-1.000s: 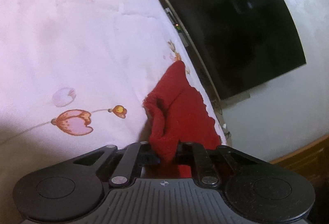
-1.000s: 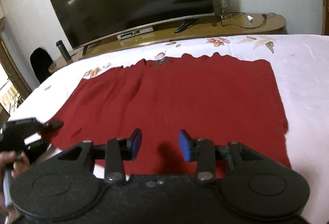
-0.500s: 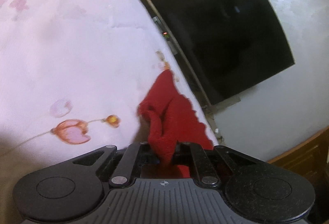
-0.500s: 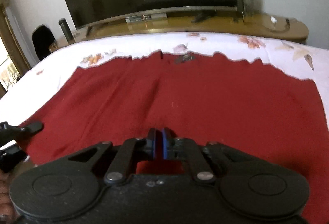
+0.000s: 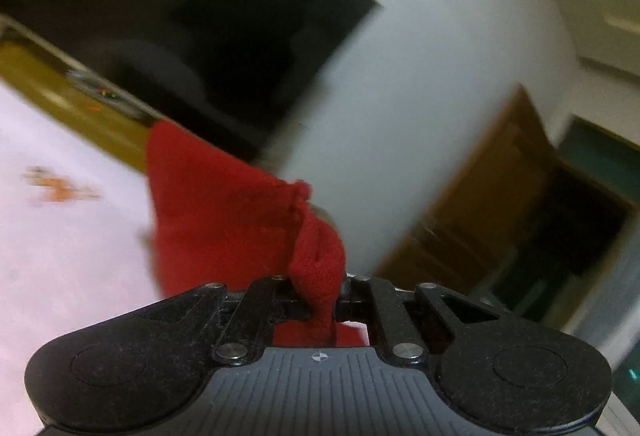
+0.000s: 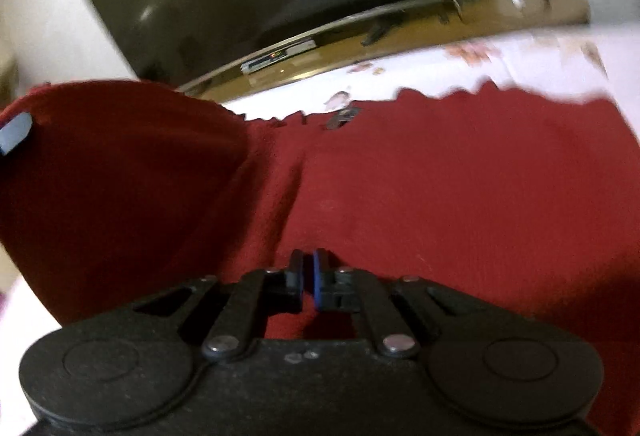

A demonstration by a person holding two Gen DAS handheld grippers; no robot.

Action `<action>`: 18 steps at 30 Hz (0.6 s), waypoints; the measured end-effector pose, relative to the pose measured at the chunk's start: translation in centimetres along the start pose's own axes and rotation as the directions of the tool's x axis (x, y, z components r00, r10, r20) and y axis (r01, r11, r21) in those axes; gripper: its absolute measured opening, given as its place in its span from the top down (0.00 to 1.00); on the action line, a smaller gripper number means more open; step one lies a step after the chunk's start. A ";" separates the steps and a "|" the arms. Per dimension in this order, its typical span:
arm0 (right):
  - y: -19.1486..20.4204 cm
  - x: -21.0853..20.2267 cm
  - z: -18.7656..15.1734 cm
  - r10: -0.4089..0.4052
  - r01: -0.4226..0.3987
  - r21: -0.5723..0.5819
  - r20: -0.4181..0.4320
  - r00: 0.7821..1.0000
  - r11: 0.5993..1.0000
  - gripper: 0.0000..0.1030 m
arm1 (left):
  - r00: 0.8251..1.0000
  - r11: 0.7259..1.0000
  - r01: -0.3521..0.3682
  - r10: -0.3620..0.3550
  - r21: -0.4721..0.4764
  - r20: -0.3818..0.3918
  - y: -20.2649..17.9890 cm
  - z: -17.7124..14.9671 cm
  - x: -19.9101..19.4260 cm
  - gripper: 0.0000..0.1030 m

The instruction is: Fold small clothes

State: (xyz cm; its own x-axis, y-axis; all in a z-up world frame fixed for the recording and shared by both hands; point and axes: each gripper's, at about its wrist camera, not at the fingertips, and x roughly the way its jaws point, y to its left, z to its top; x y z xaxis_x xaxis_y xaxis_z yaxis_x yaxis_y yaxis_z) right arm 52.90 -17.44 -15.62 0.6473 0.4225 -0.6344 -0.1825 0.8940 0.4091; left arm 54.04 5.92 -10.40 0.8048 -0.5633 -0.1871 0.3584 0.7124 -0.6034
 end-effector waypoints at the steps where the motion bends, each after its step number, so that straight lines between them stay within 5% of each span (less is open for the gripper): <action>1: -1.1 -0.9 0.2 0.009 -0.010 0.061 0.016 1.000 0.998 1.00 | 0.999 0.999 0.033 -0.033 0.015 -0.021 -1.0 -0.2 1.3 0.92; 4: -4.9 -4.7 0.3 -0.018 0.004 0.181 0.078 0.997 0.983 0.90 | 0.986 0.992 0.123 -0.118 0.037 -0.118 -3.8 -2.1 5.9 0.92; 7: -10.0 -8.9 -0.5 -0.031 -0.005 0.318 0.108 0.994 0.948 0.78 | 0.954 0.982 0.189 -0.178 0.021 -0.242 -6.2 -5.8 10.8 0.92; 10: -15.8 -12.5 -2.4 0.039 -0.127 0.525 0.176 0.984 0.842 0.69 | 0.890 0.982 0.190 -0.182 -0.023 -0.419 -7.0 -10.8 15.6 0.91; 12: -19.1 -14.1 -4.2 0.098 -0.253 0.654 0.265 0.959 0.713 0.55 | 0.864 0.990 0.144 -0.123 0.005 -0.489 -7.0 -12.8 16.9 0.88; 15: -20.7 -16.4 -5.5 0.050 -0.289 0.686 0.346 0.937 0.668 0.39 | 0.851 0.978 0.205 -0.194 -0.031 -0.488 -7.4 -11.3 15.1 0.41; 16: -20.8 -17.0 -5.7 0.053 -0.301 0.681 0.360 0.932 0.668 0.38 | 0.861 0.974 0.228 -0.204 -0.005 -0.466 -8.0 -10.0 13.6 0.22; 18: -20.5 -17.7 -6.1 0.074 -0.321 0.667 0.371 0.926 0.672 0.38 | 0.882 0.962 0.270 -0.224 0.053 -0.415 -8.7 -7.8 10.7 0.20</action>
State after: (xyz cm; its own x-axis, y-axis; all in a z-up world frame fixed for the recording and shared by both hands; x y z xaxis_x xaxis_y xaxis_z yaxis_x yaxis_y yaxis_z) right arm 40.62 -42.34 -16.80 0.8605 0.4015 -0.3137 0.1632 0.3660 0.9162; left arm 55.85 -9.54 -13.18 0.4332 -0.8302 -0.3509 0.5867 0.5553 -0.5894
